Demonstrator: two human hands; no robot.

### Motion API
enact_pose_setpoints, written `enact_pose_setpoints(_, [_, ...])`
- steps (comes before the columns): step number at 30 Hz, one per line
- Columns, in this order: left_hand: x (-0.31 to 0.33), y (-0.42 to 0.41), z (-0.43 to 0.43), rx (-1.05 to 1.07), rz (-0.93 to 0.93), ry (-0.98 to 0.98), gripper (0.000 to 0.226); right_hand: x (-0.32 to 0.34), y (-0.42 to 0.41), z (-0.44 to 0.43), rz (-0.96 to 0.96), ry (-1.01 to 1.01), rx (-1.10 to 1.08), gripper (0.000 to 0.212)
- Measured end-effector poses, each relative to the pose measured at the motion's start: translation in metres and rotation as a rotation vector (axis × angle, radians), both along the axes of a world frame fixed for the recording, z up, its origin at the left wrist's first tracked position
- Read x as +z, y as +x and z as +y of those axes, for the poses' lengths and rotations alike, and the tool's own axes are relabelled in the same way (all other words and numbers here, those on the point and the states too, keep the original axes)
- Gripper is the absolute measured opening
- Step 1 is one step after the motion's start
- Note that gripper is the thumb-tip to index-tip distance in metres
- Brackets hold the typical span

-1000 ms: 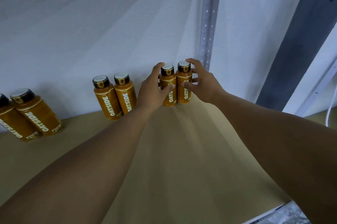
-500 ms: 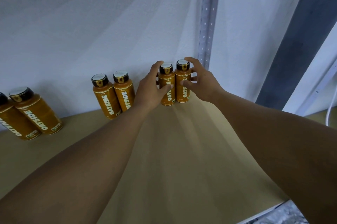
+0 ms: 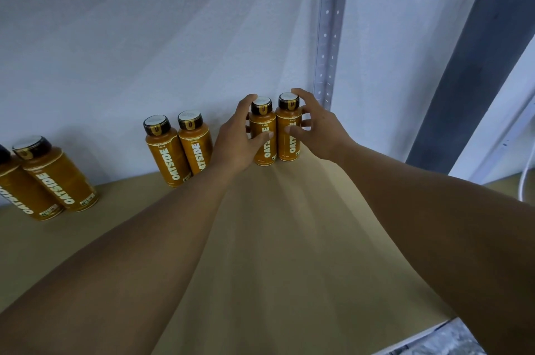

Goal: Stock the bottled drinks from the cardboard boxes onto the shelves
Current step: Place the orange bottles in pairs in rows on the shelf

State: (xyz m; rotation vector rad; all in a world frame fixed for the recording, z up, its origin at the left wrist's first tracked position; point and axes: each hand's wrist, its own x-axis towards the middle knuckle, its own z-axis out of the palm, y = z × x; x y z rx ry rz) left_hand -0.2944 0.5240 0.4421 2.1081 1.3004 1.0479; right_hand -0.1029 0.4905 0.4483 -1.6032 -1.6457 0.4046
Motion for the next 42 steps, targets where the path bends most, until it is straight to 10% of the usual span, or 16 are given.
enact_pose_setpoints(17, [-0.029,-0.015,-0.042,0.113,-0.005,-0.212,0.111,-0.033,-0.006,-0.041,0.222,-0.103,-0.106,0.098])
enact_pose_setpoints(28, [-0.052,-0.085,-0.163,0.107,-0.016,-0.257,0.044,-0.052,-0.064,-0.136,0.164,-0.239,0.04,0.051])
enact_pose_setpoints(42, [-0.079,-0.255,-0.358,-0.115,-0.073,-0.077,0.025,-0.124,-0.242,-0.358,-0.082,0.071,-0.082,0.034])
